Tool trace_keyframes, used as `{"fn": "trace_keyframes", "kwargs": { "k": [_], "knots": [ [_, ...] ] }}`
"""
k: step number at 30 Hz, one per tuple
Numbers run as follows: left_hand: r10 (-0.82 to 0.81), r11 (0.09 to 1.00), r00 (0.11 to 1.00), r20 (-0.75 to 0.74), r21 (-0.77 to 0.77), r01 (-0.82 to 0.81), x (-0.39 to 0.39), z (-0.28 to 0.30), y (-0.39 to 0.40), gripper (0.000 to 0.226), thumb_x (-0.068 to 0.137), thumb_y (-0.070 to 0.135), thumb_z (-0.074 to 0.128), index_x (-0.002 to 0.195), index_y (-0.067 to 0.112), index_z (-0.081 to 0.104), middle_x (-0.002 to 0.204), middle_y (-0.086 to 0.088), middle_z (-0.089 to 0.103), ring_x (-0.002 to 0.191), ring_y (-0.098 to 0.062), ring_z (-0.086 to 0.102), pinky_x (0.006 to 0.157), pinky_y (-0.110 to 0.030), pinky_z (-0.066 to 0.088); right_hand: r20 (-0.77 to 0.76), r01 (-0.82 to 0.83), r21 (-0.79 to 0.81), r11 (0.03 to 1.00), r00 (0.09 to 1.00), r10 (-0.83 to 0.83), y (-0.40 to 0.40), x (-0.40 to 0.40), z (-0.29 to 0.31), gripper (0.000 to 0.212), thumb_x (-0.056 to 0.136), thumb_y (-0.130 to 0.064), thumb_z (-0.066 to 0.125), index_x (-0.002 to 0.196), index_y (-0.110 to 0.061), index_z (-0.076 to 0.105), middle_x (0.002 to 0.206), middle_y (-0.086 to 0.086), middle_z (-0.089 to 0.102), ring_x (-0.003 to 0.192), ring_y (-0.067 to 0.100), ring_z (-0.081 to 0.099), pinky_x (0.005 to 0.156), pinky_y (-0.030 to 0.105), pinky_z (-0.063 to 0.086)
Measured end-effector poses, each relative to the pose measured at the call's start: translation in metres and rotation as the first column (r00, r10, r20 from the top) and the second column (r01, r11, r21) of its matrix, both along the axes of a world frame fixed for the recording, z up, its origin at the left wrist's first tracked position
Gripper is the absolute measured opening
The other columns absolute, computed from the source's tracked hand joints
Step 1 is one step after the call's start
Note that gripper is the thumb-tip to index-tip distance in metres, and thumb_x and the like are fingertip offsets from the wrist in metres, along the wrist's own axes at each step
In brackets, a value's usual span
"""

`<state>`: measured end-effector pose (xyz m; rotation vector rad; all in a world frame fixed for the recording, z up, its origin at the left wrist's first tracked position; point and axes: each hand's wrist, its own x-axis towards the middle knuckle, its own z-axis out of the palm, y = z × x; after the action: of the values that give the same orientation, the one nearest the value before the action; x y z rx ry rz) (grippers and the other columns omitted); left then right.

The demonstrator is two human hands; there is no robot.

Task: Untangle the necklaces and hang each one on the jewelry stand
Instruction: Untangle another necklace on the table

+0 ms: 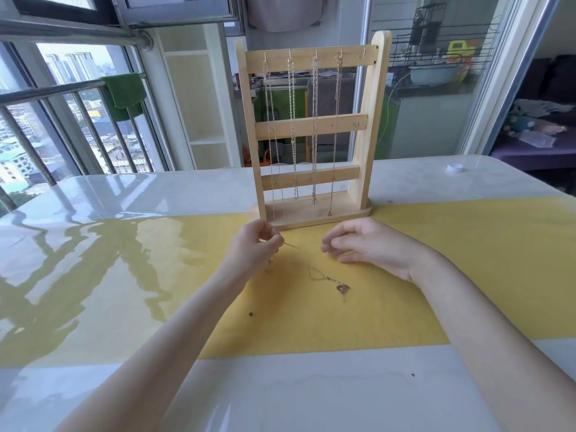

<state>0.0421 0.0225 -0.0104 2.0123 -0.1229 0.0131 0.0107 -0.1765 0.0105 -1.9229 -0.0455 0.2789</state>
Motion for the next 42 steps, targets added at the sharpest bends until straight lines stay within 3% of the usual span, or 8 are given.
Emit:
{"fn": "trace_keyframes", "kwargs": {
  "k": [3, 7, 13, 16, 21, 27, 33, 42],
  "knots": [
    [0.015, 1.000, 0.999, -0.046, -0.005, -0.015, 0.003, -0.003, 0.004, 0.016, 0.088, 0.007, 0.053, 0.073, 0.013, 0.053, 0.077, -0.003, 0.059, 0.067, -0.018, 0.053, 0.055, -0.023, 0.045, 0.083, 0.071, -0.250, 0.966, 0.995, -0.051, -0.003, 0.002, -0.003, 0.011, 0.089, -0.011, 0.061, 0.080, -0.007, 0.067, 0.080, 0.006, 0.069, 0.075, 0.017, 0.061, 0.074, 0.030, 0.053],
    [0.030, 0.999, 0.998, -0.059, 0.015, -0.029, 0.005, -0.002, 0.005, 0.018, 0.088, 0.010, 0.054, 0.071, 0.016, 0.054, 0.078, 0.001, 0.058, 0.068, -0.016, 0.052, 0.058, -0.024, 0.045, 0.035, -0.054, -0.476, 0.878, 0.996, 0.081, 0.000, -0.002, 0.000, 0.012, 0.079, -0.020, 0.075, 0.076, -0.009, 0.072, 0.065, -0.006, 0.064, 0.059, 0.012, 0.054, 0.063, 0.025, 0.046],
    [-0.025, 0.931, 0.993, 0.116, 0.365, -0.019, -0.003, 0.005, 0.000, 0.007, 0.086, 0.013, 0.058, 0.086, 0.019, 0.063, 0.094, 0.005, 0.058, 0.093, -0.017, 0.053, 0.073, -0.028, 0.040, 0.120, -0.072, -0.659, 0.749, 0.973, 0.199, 0.015, -0.003, 0.001, 0.006, 0.076, -0.011, 0.072, 0.073, -0.015, 0.073, 0.070, -0.010, 0.064, 0.074, 0.010, 0.060, 0.070, 0.030, 0.053],
    [-0.217, 0.908, 0.955, 0.204, 0.401, 0.121, -0.012, 0.009, -0.008, 0.011, 0.084, 0.013, 0.063, 0.081, 0.023, 0.066, 0.081, 0.011, 0.059, 0.079, -0.011, 0.053, 0.068, -0.024, 0.039, 0.119, -0.085, -0.684, 0.725, 0.967, 0.226, 0.019, -0.004, -0.001, 0.015, 0.077, -0.006, 0.065, 0.066, -0.016, 0.068, 0.065, -0.011, 0.060, 0.077, 0.014, 0.063, 0.069, 0.032, 0.053],
    [-0.379, 0.820, 0.900, 0.214, 0.530, 0.219, -0.022, -0.004, -0.022, 0.009, 0.083, 0.018, 0.066, 0.086, 0.023, 0.073, 0.073, 0.017, 0.050, 0.067, -0.001, 0.046, 0.061, -0.011, 0.035, 0.087, -0.124, -0.613, 0.780, 0.971, 0.223, 0.015, -0.004, -0.006, 0.007, 0.075, -0.011, 0.065, 0.069, -0.011, 0.067, 0.064, -0.005, 0.062, 0.066, 0.015, 0.056, 0.062, 0.031, 0.046],
    [-0.367, 0.870, 0.898, 0.241, 0.429, 0.241, -0.027, -0.006, -0.027, 0.007, 0.080, 0.017, 0.070, 0.084, 0.019, 0.075, 0.071, 0.012, 0.052, 0.062, -0.005, 0.046, 0.065, -0.025, 0.040, 0.071, -0.137, -0.400, 0.906, 0.981, 0.180, 0.008, -0.003, -0.007, 0.009, 0.074, -0.012, 0.066, 0.069, -0.004, 0.067, 0.063, 0.001, 0.061, 0.064, 0.016, 0.049, 0.061, 0.030, 0.036],
    [-0.374, 0.893, 0.901, 0.219, 0.347, 0.286, -0.025, -0.002, -0.025, 0.007, 0.077, 0.017, 0.074, 0.075, 0.023, 0.072, 0.068, 0.012, 0.054, 0.062, 0.002, 0.046, 0.059, -0.012, 0.035, 0.066, -0.128, -0.249, 0.960, 0.987, 0.149, 0.003, -0.003, -0.007, 0.010, 0.079, -0.010, 0.063, 0.070, -0.009, 0.066, 0.070, 0.006, 0.055, 0.064, 0.014, 0.046, 0.060, 0.025, 0.039],
    [-0.372, 0.906, 0.893, 0.252, 0.308, 0.291, -0.026, 0.000, -0.026, 0.018, 0.078, 0.015, 0.073, 0.069, 0.027, 0.063, 0.066, 0.013, 0.051, 0.061, -0.001, 0.045, 0.058, -0.012, 0.036, 0.074, -0.133, -0.077, 0.988, 0.988, 0.139, -0.001, -0.003, -0.008, 0.011, 0.087, -0.003, 0.061, 0.077, -0.002, 0.067, 0.068, 0.006, 0.056, 0.053, 0.003, 0.049, 0.056, 0.016, 0.042]
  ]
}}
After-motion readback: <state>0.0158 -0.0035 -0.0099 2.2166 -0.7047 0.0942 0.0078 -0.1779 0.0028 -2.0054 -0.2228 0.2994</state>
